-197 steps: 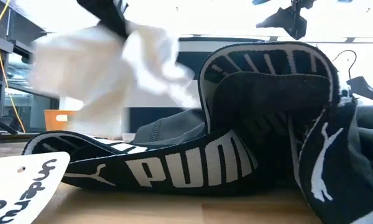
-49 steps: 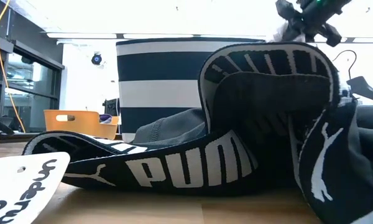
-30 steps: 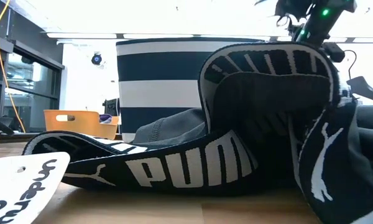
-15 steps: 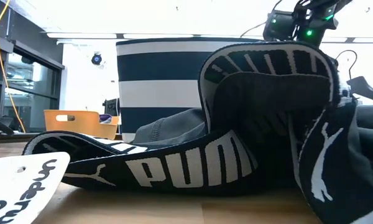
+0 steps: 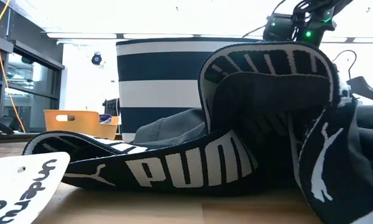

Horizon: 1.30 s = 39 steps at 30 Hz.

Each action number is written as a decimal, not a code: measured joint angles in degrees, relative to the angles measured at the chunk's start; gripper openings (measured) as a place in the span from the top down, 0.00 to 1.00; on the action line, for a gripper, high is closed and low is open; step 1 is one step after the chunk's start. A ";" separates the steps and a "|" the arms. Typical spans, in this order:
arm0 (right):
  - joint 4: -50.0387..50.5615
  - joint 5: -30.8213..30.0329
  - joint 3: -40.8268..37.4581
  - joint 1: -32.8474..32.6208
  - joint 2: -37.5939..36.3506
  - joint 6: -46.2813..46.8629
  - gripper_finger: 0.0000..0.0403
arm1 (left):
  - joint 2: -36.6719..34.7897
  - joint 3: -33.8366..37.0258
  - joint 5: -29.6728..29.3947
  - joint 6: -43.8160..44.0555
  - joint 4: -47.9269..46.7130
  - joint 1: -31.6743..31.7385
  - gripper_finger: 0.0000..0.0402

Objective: Pick & Place Cloths
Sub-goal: Put the white underwear into the transparent bin, then put the gray underwear into the transparent bin

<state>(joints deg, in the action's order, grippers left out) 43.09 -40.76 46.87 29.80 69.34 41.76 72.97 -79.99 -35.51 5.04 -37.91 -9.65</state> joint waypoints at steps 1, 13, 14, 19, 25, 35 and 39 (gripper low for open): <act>0.00 0.45 0.00 0.00 -0.20 0.00 0.68 | 0.00 0.00 0.00 -0.02 -0.02 0.00 0.59; -0.52 4.06 0.00 -0.04 -7.03 -0.02 0.35 | 0.00 0.00 0.04 1.31 -1.75 -0.10 0.59; -0.64 4.11 0.00 -0.04 -8.12 -0.01 0.33 | 0.00 0.00 0.05 1.32 -1.75 -0.11 0.59; -2.83 4.56 0.00 -0.04 -13.56 -0.02 0.30 | 0.00 0.00 0.09 1.44 -1.75 -0.11 0.59; -5.04 4.74 0.00 -0.04 -18.04 -0.02 0.34 | 0.00 0.00 0.15 1.49 -1.75 -0.11 0.59; -13.96 14.54 0.00 -0.16 -19.41 -5.74 0.61 | 0.00 0.00 0.17 1.49 -1.75 -0.11 0.59; -16.82 16.73 0.00 -1.50 -19.41 -6.25 0.75 | 0.00 0.00 0.17 1.49 -1.75 -0.11 0.59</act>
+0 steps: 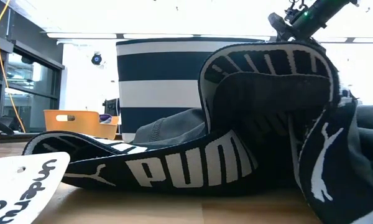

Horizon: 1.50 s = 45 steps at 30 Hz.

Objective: Pick & Place Cloths
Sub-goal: Put the gray underwear into the transparent bin

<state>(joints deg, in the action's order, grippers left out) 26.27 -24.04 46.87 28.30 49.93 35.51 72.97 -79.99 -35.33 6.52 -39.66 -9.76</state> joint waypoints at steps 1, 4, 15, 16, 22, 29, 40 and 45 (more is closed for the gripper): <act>-0.48 0.20 0.00 -0.59 0.00 -0.56 0.79 | 0.00 0.00 0.00 0.00 -0.01 0.00 0.59; -1.97 0.24 0.00 -2.39 0.02 -2.50 0.91 | 0.00 0.00 0.00 0.00 -0.61 0.02 0.59; -7.02 4.35 0.00 -10.46 0.04 -4.30 0.99 | 0.00 0.00 0.00 0.00 -1.07 0.00 0.59; -7.25 5.04 0.00 -11.62 0.04 -4.29 0.99 | 0.00 0.00 0.11 0.00 -1.13 0.00 0.59; -8.15 6.21 0.00 -20.25 0.04 -4.29 0.99 | 0.00 0.00 1.55 0.07 -1.27 0.00 0.59; -9.08 6.04 0.00 -31.95 1.05 -3.98 0.99 | 0.00 0.00 1.55 0.11 -2.39 0.00 0.59; -12.77 -1.43 0.00 -49.45 8.31 -3.83 0.99 | -0.65 0.23 6.26 3.21 -10.24 0.00 0.59; -17.01 -1.53 0.00 -54.65 12.60 -3.85 0.99 | -3.56 4.63 10.47 4.01 -7.42 0.00 0.59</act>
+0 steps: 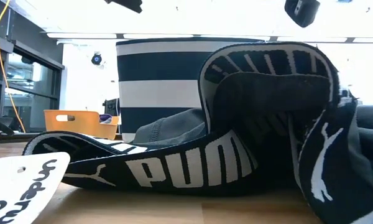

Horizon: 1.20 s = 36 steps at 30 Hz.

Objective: Pick & Place Cloths
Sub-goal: Put the gray underwear into the transparent bin

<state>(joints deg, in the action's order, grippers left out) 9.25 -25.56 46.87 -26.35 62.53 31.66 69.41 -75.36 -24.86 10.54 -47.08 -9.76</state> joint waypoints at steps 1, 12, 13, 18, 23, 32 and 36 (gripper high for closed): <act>-0.91 0.00 0.00 -0.89 0.84 0.00 0.99 | -1.11 1.52 0.69 0.36 0.88 -0.06 0.59; -0.07 1.54 8.56 -5.09 10.93 -0.79 0.99 | -16.00 20.39 2.97 2.02 19.26 -6.33 0.59; 1.70 1.91 9.79 -5.09 11.97 -0.83 0.99 | -17.20 21.89 2.95 2.18 20.58 -7.00 0.59; 9.68 4.02 16.74 -5.05 16.65 0.24 0.99 | -21.87 26.85 2.90 4.89 21.44 -9.59 0.59; 17.11 8.15 22.13 -5.05 21.03 3.05 0.99 | -26.56 30.71 2.28 5.85 22.12 -11.90 0.59; 18.93 16.39 23.06 -4.40 26.04 10.10 0.99 | -38.78 40.50 0.55 6.79 27.81 -13.16 0.59; 18.82 22.03 23.06 -3.59 27.83 10.63 0.99 | -44.23 44.06 0.54 7.33 28.30 -13.17 0.59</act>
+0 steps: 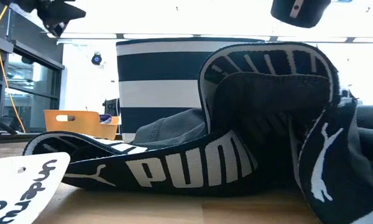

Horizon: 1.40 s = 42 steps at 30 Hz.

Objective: Pick & Place Cloths
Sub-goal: Put the gray underwear into the transparent bin

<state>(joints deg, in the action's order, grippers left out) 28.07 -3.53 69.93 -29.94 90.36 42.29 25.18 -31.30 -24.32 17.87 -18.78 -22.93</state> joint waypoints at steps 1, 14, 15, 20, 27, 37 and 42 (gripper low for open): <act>0.10 1.43 -0.02 0.13 0.32 0.02 0.99 | -1.24 0.69 0.00 0.03 0.06 0.02 0.59; -2.57 8.33 0.00 1.55 3.30 -10.30 0.60 | -16.26 9.16 -0.95 1.56 1.42 0.02 0.59; -2.55 8.19 0.00 1.53 3.43 -12.46 0.57 | -17.21 9.70 -0.96 1.91 1.36 0.02 0.59; -2.64 8.36 0.02 1.87 5.61 -18.94 0.47 | -21.15 12.10 -1.01 2.47 1.37 0.02 0.59; -4.79 8.15 0.00 1.86 11.80 -27.63 0.42 | -24.78 15.60 -1.75 3.69 2.26 0.02 0.59; -7.35 6.57 -0.02 2.23 15.76 -31.89 0.41 | -24.78 25.00 -6.86 3.82 12.80 0.06 0.59; -7.47 6.64 -0.02 2.23 15.76 -31.72 0.41 | -24.80 30.46 -7.53 4.09 22.62 0.06 0.60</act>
<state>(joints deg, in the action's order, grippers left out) 20.59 3.11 69.91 -27.71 106.13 10.57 0.38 -0.84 -31.85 21.96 3.83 -22.87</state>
